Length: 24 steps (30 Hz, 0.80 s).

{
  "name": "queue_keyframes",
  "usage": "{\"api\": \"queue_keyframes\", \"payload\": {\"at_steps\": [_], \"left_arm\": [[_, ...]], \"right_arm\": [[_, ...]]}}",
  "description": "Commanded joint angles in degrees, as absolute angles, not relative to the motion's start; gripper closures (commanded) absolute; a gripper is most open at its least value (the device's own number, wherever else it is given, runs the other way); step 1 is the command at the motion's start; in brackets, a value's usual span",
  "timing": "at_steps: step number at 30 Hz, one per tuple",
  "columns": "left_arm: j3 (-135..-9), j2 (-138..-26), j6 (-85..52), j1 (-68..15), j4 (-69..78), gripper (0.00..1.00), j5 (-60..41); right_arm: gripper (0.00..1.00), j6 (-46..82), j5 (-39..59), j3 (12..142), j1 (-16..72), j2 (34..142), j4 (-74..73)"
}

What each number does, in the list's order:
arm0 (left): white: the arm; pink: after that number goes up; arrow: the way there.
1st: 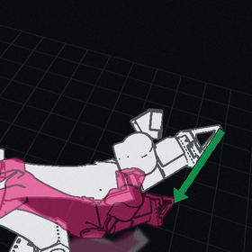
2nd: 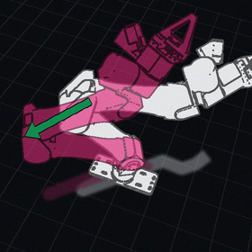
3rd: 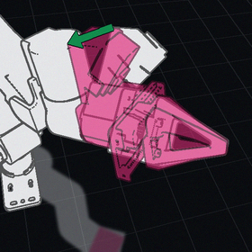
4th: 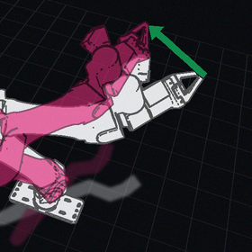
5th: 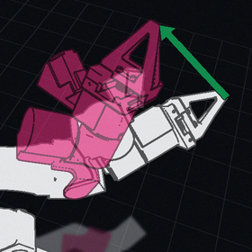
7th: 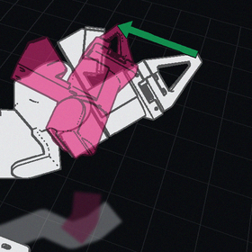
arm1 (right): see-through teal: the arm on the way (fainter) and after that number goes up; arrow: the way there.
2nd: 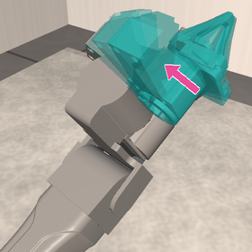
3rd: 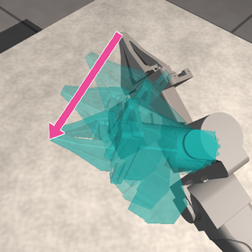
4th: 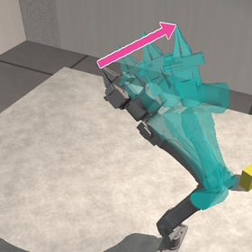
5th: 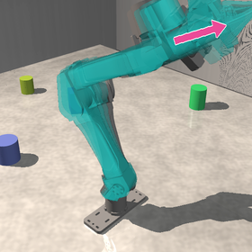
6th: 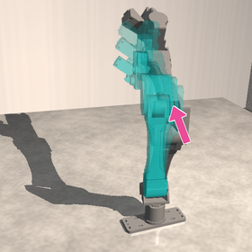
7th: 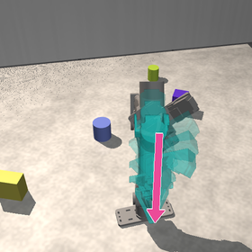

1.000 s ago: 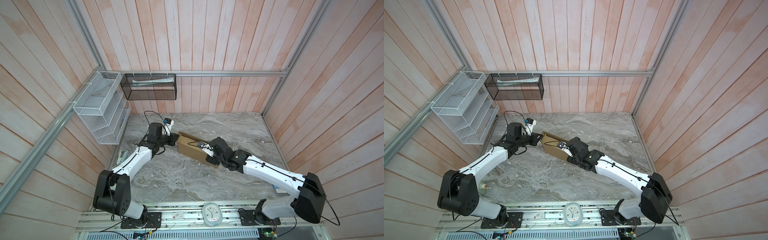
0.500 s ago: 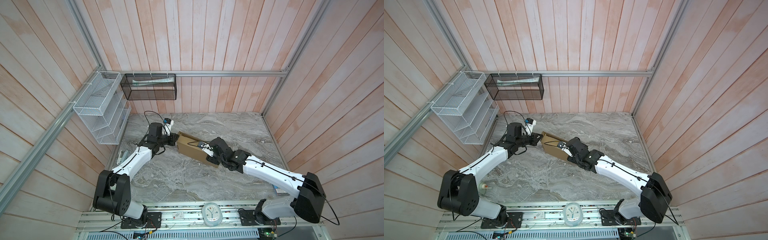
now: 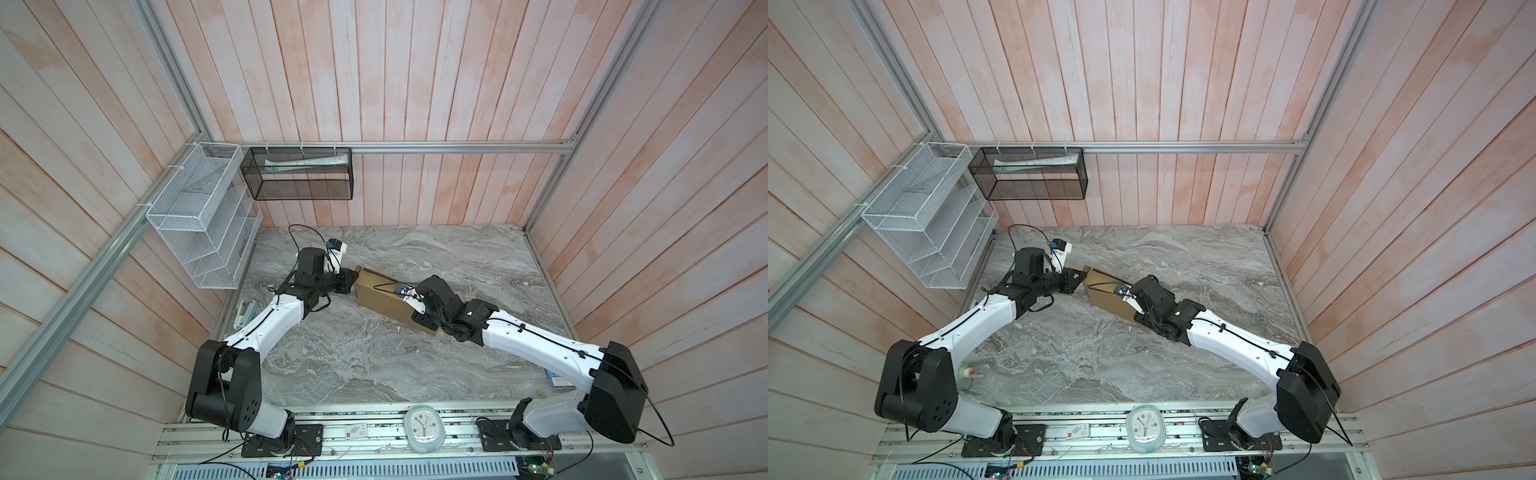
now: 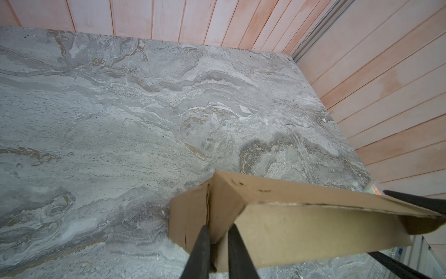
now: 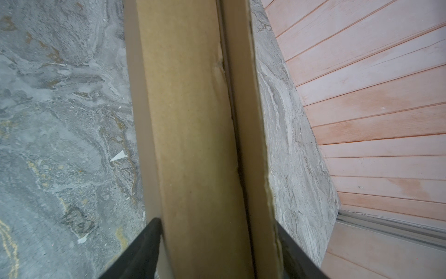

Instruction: Fold the paper box

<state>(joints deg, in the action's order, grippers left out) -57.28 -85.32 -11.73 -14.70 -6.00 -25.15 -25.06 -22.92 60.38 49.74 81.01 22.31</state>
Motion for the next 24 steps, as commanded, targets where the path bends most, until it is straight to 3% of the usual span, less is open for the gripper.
{"api": "queue_keyframes", "payload": {"at_steps": [1,13,24], "left_arm": [[-56.25,-83.80,-11.82,-14.94,-5.34,0.79,-24.61],[-56.40,-79.36,-13.98,-14.00,-6.79,0.67,-25.25],[-58.08,-77.27,-17.40,-7.16,-8.45,0.53,-32.96]], "right_arm": [[0.32,-23.83,-23.23,61.61,49.42,82.26,23.09],[0.33,-24.09,-22.79,61.71,49.22,82.41,22.85],[0.33,-24.26,-22.24,61.69,48.96,82.42,22.24]]}}
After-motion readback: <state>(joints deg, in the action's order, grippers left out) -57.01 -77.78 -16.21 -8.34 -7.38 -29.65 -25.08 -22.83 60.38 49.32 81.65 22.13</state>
